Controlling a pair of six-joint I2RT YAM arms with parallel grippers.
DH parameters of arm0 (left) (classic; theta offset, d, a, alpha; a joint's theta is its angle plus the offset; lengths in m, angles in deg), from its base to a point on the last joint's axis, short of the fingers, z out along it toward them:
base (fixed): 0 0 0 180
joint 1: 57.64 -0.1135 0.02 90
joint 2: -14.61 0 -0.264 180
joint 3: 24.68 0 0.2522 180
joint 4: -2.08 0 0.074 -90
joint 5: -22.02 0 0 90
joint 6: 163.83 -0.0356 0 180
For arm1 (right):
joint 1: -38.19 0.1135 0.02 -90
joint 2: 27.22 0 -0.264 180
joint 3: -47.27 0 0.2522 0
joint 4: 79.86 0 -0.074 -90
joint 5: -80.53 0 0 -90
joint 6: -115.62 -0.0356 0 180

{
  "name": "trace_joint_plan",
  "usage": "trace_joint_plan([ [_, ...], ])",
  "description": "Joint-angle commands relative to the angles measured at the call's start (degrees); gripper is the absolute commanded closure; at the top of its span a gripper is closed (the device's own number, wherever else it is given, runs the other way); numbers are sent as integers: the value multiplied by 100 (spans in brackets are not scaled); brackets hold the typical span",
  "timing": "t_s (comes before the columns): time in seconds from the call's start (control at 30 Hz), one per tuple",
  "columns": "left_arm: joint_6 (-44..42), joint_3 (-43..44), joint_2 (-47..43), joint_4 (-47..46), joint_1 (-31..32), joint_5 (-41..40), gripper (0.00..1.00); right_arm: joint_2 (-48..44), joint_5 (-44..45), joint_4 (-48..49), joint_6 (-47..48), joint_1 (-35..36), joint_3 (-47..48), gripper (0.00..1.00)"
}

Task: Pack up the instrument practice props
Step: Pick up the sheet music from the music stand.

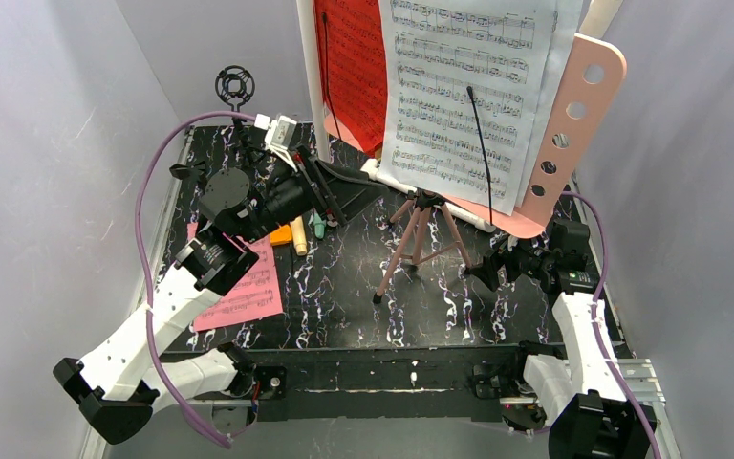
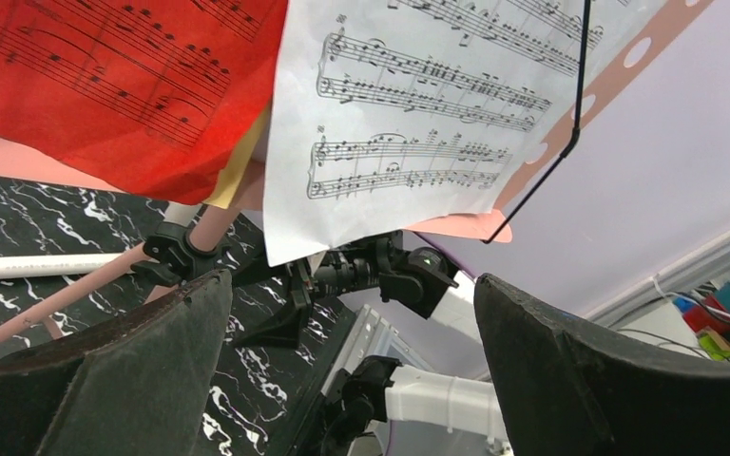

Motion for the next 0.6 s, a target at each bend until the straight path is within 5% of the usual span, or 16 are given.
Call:
trace_joint_plan([
  [0.0, -131, 212, -10, -242, 38, -425, 2, -73, -137, 57, 82, -21, 217, 5],
  [0.57, -236, 1037, 801, -382, 42, -621, 15, -72, -162, 41, 90, -25, 217, 5],
])
